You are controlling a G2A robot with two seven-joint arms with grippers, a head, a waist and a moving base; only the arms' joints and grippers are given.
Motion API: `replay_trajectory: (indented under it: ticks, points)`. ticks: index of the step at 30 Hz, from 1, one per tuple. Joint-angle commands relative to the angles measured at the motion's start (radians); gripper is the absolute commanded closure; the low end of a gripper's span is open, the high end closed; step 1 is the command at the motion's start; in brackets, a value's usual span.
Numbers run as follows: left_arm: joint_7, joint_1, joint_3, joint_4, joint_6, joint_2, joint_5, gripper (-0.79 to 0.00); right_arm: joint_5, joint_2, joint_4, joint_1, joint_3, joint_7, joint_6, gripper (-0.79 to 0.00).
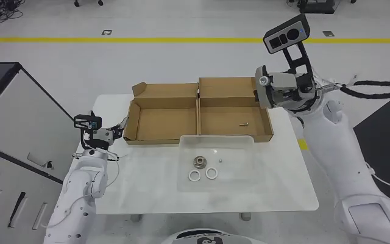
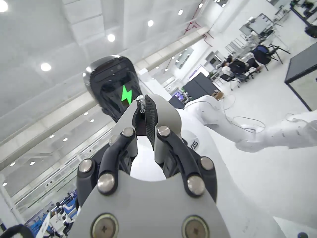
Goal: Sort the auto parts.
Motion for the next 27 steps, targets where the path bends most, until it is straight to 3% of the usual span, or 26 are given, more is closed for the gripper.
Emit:
replay_trajectory:
  ticks: [1, 12, 27]
  points:
    - [0.0, 0.0, 0.0, 0.0, 0.0, 0.0, 0.0, -0.785, 0.006, -0.002, -0.005, -0.006, 0.004, 0.001, 0.002, 0.0]
    - [0.0, 0.0, 0.0, 0.0, 0.0, 0.0, 0.0, -0.785, 0.179, -0.027, -0.012, -0.038, 0.013, 0.028, -0.011, 0.0]
    - [0.0, 0.0, 0.0, 0.0, 0.0, 0.0, 0.0, -0.785, 0.221, -0.04, -0.007, -0.037, 0.01, 0.035, -0.007, 0.0]
